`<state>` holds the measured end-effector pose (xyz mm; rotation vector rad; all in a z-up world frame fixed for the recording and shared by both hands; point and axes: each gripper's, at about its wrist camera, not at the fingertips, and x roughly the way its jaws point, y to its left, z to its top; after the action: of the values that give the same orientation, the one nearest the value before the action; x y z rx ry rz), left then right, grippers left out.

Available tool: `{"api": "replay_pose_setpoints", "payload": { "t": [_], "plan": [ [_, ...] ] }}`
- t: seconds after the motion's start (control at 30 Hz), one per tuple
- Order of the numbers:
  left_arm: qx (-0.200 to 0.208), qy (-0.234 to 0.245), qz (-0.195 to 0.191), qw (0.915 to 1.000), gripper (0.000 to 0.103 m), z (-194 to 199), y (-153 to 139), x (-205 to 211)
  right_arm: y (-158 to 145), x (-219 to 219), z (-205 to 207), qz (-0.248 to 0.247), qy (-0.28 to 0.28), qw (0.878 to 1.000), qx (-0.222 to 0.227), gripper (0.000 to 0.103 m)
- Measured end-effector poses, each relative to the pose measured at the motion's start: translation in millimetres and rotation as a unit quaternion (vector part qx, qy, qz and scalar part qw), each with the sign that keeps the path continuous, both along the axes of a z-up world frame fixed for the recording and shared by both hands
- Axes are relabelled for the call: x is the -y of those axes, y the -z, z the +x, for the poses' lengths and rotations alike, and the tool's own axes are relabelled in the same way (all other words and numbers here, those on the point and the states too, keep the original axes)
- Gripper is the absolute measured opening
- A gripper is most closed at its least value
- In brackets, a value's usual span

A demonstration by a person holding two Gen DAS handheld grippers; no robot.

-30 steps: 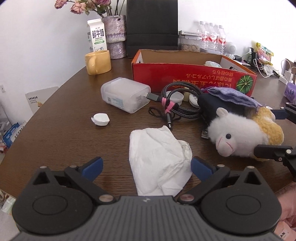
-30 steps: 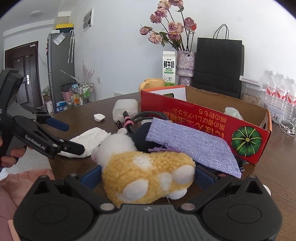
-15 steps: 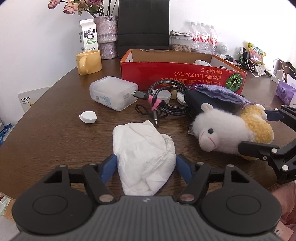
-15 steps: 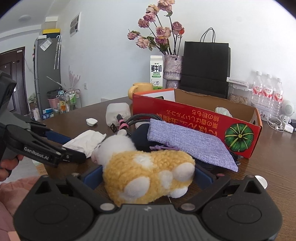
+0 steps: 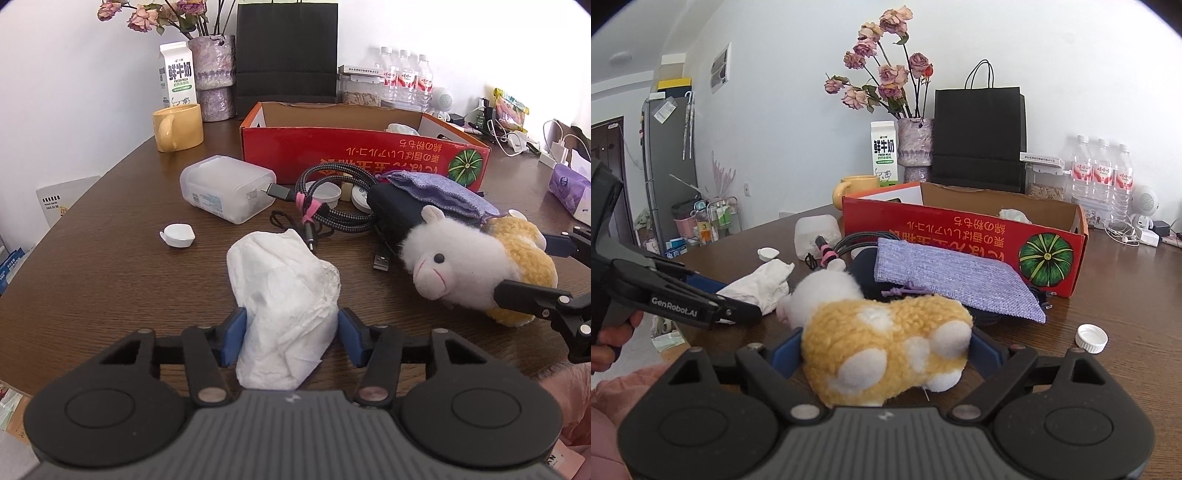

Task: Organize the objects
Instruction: 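Grasp the white tissue with the left tool while the right tool grasps the plush sheep, then carry the tissue and sheep into the box and open both tools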

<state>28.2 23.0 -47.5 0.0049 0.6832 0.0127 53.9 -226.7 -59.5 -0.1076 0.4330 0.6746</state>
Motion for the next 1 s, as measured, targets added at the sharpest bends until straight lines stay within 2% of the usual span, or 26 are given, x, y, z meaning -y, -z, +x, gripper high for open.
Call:
{"api": "replay_pose_setpoints", "payload": {
  "t": [0.13, 0.53, 0.73, 1.0],
  "plan": [
    [0.002, 0.003, 0.0, 1.0, 0.047, -2.2, -0.8, -1.0, -1.1, 5.0, -3.3, 0.004, 0.009, 1.0, 0.0, 0.09],
    [0.057, -0.002, 0.019, 0.9982, 0.047, -9.4, -29.1, -2.3, -24.0, 20.9, -17.3, 0.012, 0.029, 0.999, 0.042, 0.09],
    [0.088, 0.004, 0.024, 0.9958, 0.047, 2.1, -47.0, 2.7, -39.8, 20.6, -9.2, 0.014, 0.033, 0.997, 0.067, 0.09],
    [0.136, 0.017, 0.027, 0.9903, 0.047, 37.0, -74.7, 17.0, -62.5, 11.3, 17.4, 0.028, 0.043, 0.994, 0.098, 0.09]
  ]
}}
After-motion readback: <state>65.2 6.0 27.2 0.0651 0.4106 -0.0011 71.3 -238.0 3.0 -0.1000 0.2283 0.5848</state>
